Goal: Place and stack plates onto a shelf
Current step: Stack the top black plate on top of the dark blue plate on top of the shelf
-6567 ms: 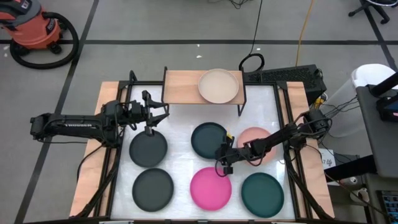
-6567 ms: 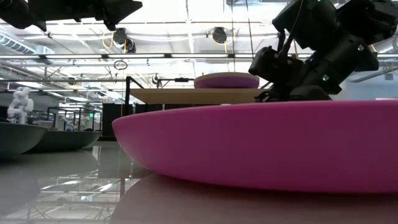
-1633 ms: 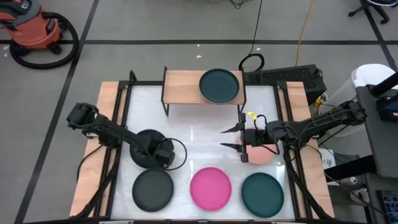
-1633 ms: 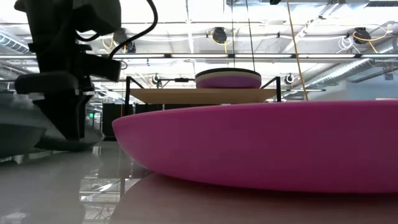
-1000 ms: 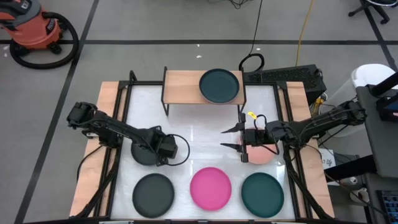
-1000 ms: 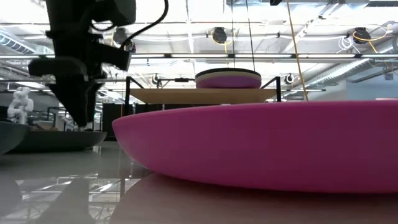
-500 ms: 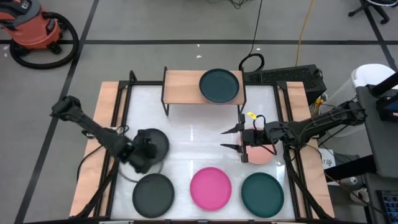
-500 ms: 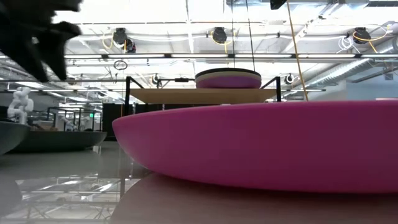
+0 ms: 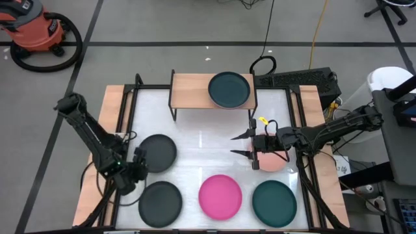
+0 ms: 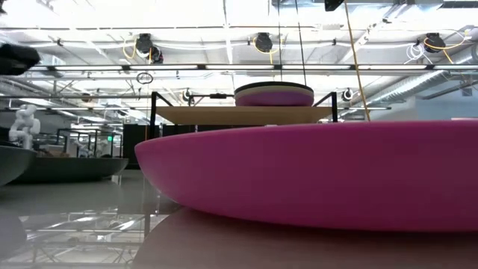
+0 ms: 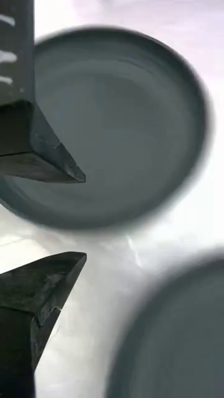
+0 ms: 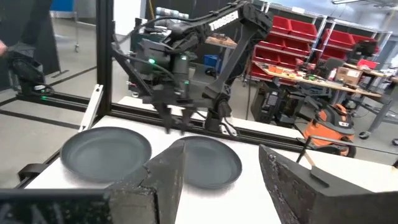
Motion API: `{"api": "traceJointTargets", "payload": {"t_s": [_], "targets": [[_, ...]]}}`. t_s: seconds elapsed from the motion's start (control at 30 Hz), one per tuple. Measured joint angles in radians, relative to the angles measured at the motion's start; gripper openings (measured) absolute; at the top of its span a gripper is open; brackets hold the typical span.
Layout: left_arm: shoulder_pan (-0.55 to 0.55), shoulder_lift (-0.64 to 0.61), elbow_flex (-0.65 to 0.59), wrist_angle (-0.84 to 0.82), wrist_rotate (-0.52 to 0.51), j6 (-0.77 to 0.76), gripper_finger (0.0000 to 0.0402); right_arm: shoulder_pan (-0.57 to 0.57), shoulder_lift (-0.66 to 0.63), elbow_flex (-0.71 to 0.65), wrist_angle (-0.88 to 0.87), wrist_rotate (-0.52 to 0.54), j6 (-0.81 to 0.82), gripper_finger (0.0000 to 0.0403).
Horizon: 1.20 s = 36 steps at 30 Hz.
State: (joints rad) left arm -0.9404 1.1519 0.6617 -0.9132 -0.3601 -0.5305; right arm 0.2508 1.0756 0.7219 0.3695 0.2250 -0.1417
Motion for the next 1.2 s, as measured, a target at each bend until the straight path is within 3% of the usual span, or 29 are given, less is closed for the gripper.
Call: {"api": "traceJointTargets", "payload": {"t_s": [0.23, 0.7, 0.8, 0.97, 1.2], "targets": [[-0.025, 0.024, 0.0, 0.092, 0.006, 0.013, 0.0198, 0.0, 0.0, 0.0, 0.0, 0.04, 0.0, 0.0187], [0.091, 0.23, -0.03, 0.098, 0.024, 0.009, 0.0192, 0.0, 0.0, 0.0, -0.004, 0.04, 0.003, 0.0187], [0.115, 0.245, -0.03, 0.098, 0.047, 0.039, 0.0151, 0.0, 0.0, 0.0, -0.001, 0.04, 0.004, 0.0187], [0.16, 0.238, -0.011, 0.065, 0.07, 0.061, 0.0025, 0.0, 0.0, 0.0, -0.001, 0.04, 0.005, 0.0187], [0.191, 0.236, 0.167, -0.103, -0.037, 0.134, 0.0013, 0.0, 0.0, 0.0, 0.019, 0.041, 0.005, 0.0187]]}}
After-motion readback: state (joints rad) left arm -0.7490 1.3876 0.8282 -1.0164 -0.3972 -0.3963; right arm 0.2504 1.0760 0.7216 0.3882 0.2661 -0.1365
